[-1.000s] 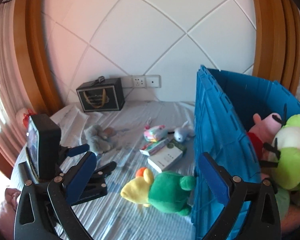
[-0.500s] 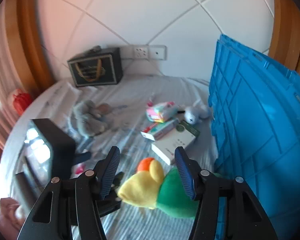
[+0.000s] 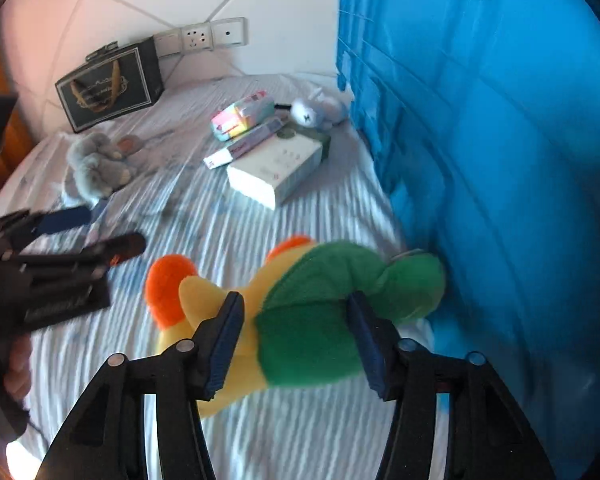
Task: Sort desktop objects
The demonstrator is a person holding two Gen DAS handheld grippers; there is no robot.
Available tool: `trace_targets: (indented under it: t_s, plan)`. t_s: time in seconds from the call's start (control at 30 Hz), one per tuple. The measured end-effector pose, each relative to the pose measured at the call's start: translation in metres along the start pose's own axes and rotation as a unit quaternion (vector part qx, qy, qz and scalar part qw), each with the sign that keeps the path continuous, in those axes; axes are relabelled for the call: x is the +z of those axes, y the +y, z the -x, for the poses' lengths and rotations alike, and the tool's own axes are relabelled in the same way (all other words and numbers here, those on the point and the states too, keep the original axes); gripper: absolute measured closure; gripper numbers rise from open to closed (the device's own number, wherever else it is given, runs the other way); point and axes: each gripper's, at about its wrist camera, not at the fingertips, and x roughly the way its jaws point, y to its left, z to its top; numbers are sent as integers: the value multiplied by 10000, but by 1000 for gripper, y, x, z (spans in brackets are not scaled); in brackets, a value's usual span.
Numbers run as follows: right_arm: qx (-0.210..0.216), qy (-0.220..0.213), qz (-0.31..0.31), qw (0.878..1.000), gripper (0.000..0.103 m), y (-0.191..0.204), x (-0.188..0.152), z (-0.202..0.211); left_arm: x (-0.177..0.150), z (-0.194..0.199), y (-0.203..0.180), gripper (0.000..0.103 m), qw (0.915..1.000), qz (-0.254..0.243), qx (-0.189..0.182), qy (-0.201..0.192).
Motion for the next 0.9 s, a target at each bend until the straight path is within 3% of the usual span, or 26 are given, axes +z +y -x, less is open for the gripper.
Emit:
trace_targets:
  t_s: [0.1,0.3,0.37,0.4,0.43,0.6,0.73,0.8,0.9]
  plan:
    - [37,-34,-529,9986,45,-6,-38,13,-10,11,-10,26,9995,-96,-314,1]
    - [187,228,-1284,9913,40,-33,-82,25,-45,25,-38,26,9952,-350,-871,286]
    - [199,176,-1395,9899,23,-41,-92,35,-55,27,-48,26,9945,-421,-877,390]
    - [228,135,-1434,9893,10,-45,-96,40,-58,27,-52,26,9943,-432,-869,434]
    - [273,96,-1468,9887,4,-49,-98,44,-60,28,-57,26,9943,-420,-862,468]
    - [258,-7,-1440,9892,0,-72,-105,64,-60,33,-84,26,9942,-282,-914,499]
    - [322,19,-1498,9882,0,-95,-114,69,-78,21,-114,26,9909,-357,-962,868]
    - [407,68,-1526,9874,0,-106,-118,67,-92,6,-122,26,9913,-365,-688,1062]
    - [629,142,-1559,9857,0,-117,-122,59,-100,-2,-126,21,9945,-185,-348,975]
